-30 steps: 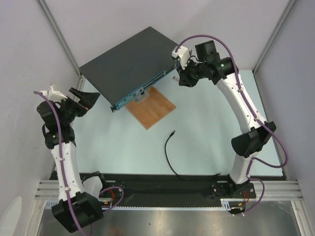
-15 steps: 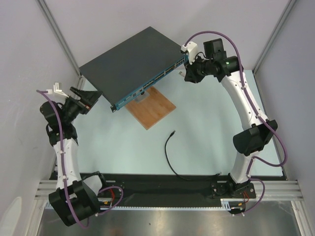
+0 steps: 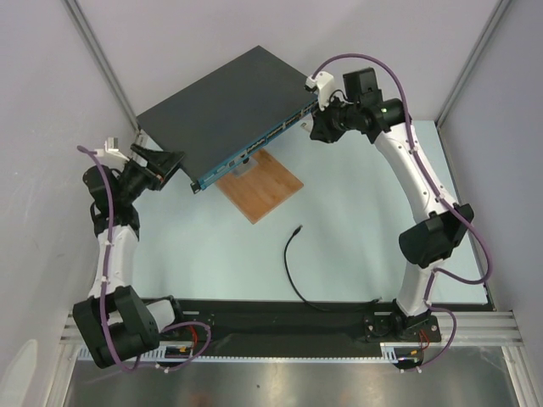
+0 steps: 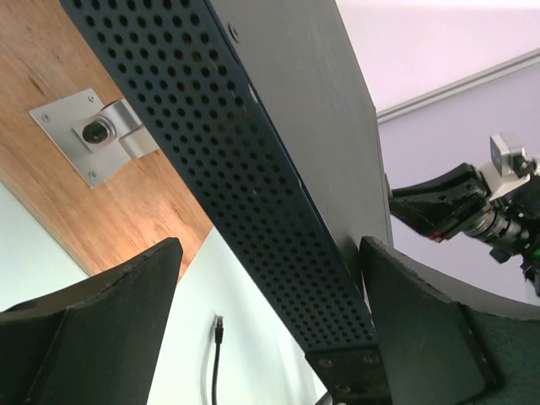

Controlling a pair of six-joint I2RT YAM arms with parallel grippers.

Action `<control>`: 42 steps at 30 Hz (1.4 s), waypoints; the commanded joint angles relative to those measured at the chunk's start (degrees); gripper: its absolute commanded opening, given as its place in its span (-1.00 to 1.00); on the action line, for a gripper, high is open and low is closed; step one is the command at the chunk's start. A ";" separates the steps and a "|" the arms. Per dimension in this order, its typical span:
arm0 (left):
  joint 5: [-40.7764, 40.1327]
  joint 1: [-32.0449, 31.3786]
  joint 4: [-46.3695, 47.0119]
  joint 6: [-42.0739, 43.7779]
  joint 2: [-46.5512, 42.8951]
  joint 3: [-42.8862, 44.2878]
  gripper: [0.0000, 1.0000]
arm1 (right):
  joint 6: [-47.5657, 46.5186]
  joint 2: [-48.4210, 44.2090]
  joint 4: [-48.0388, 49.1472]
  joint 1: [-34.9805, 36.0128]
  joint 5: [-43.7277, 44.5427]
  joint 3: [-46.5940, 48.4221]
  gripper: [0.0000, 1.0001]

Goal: Insert the plug into the switch port

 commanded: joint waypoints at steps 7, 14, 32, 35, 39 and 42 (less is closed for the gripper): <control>-0.99 -1.61 4.71 -2.57 2.57 4.42 0.37 | 3.51 3.72 3.57 1.40 1.19 5.53 -1.00; -0.11 -1.88 6.11 -3.36 2.92 4.60 -0.02 | 4.92 4.42 4.28 1.40 2.15 5.62 -1.00; 4.11 -1.88 31.51 -20.23 8.54 -1.73 0.51 | 7.29 5.04 4.72 -0.71 -2.33 6.15 -1.00; 4.64 -1.97 31.69 -21.02 9.25 -1.03 0.44 | 7.20 4.86 4.63 -0.80 -2.77 5.89 -1.00; 4.90 -1.88 29.50 -22.26 10.21 -0.68 0.22 | 6.76 5.12 4.54 -0.71 -2.86 5.89 -1.00; 4.64 -1.97 27.22 -22.35 10.66 -0.15 -0.08 | 6.06 5.39 4.63 -0.18 -0.93 5.89 -1.00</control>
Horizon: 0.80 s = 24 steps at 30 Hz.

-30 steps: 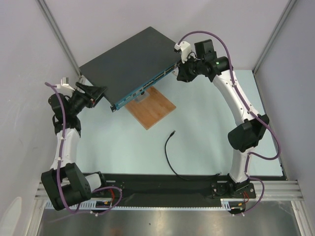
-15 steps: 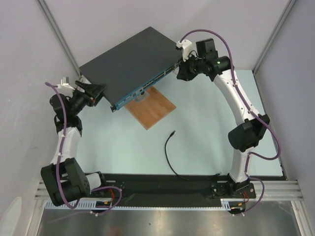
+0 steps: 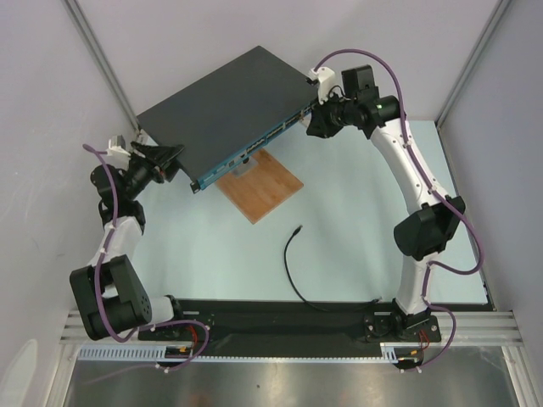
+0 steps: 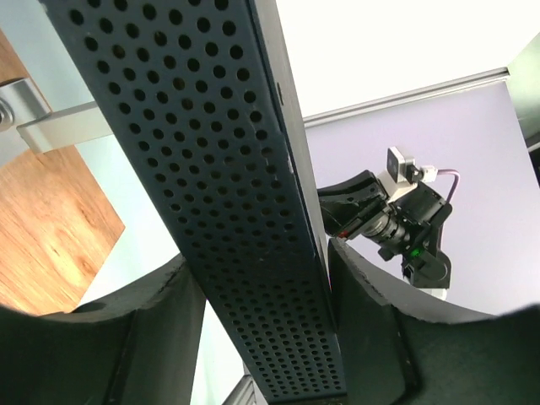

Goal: Insert the plug into the switch port

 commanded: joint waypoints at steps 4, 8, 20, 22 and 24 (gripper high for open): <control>1.14 -0.50 2.75 2.15 0.45 2.34 -0.60 | 0.29 0.69 2.75 0.91 2.10 2.48 -1.00; 1.14 -0.59 1.69 3.21 -0.08 2.43 -0.84 | 0.21 1.13 3.28 1.35 3.24 2.91 -1.00; 1.23 -0.59 -1.04 5.58 -0.96 2.87 -0.99 | 0.47 2.36 3.63 1.97 4.30 3.79 -1.00; 1.32 -0.50 -1.47 5.93 -1.13 3.05 -0.99 | 0.64 2.53 3.81 1.88 4.39 3.97 -1.00; 1.32 -0.51 -1.74 6.03 -1.22 3.13 -0.99 | 0.73 2.71 3.90 1.88 4.65 4.41 -1.00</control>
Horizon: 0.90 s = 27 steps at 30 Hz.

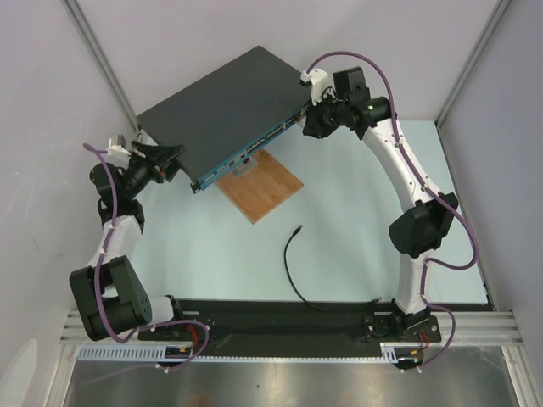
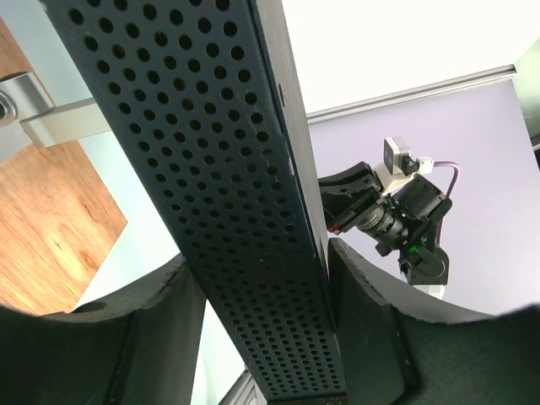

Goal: Insert the plug into the switch port

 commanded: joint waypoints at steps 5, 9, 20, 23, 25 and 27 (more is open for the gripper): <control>0.66 -0.53 0.66 5.22 -1.20 2.17 -1.00 | 0.95 0.61 2.83 0.22 1.11 3.80 -1.00; 0.66 -0.53 0.66 5.31 -1.20 2.17 -0.99 | 0.95 0.96 2.83 0.22 1.20 4.41 -1.00; 0.92 -0.53 -0.04 5.75 -1.20 2.61 -0.99 | 0.78 2.02 2.83 0.40 1.20 3.98 -1.00; 0.92 -0.61 -0.13 5.92 -1.20 2.88 -0.99 | 0.86 2.20 3.09 0.48 1.20 4.15 -1.00; 0.92 -0.61 -0.21 6.01 -1.11 2.88 -0.99 | 0.95 2.37 3.09 0.40 1.20 4.41 -1.00; 1.10 -0.53 -0.21 6.10 -1.11 2.96 -0.99 | 1.13 2.37 3.18 0.57 1.20 4.85 -1.00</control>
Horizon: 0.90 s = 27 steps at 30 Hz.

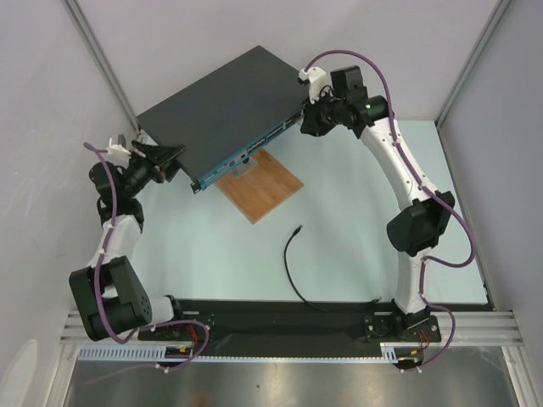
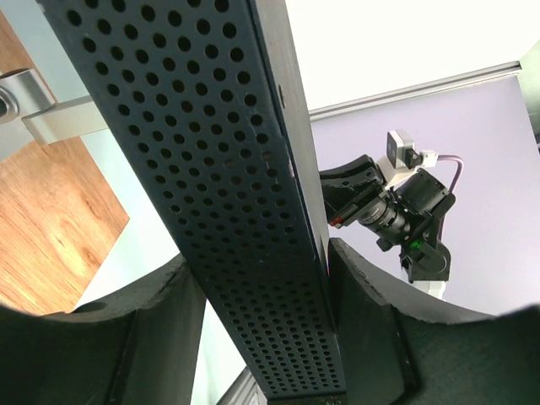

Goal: Insert the plug into the switch port

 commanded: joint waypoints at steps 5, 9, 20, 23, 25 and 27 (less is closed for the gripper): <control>0.31 -0.57 1.38 5.20 -0.96 2.26 -0.99 | 0.56 0.95 3.03 0.99 0.08 4.64 -1.00; 0.40 -0.57 1.38 5.20 -0.96 2.44 -0.99 | 0.47 1.48 3.21 1.43 -0.01 5.35 -1.00; 0.49 -0.75 -0.02 6.34 -1.57 2.53 -0.99 | 1.35 4.02 4.87 2.57 -0.45 9.74 -1.00; 0.40 -0.75 -0.55 6.87 -1.75 2.62 -0.99 | 1.35 4.38 5.75 3.10 -0.62 10.27 -1.00; 0.40 -0.75 -0.99 7.31 -1.75 2.79 -1.00 | 1.44 4.47 6.63 3.36 -0.36 10.62 -1.00; 0.49 -0.75 -1.25 7.49 -1.92 2.88 -0.99 | 1.70 4.47 7.42 3.45 -0.36 10.62 -1.00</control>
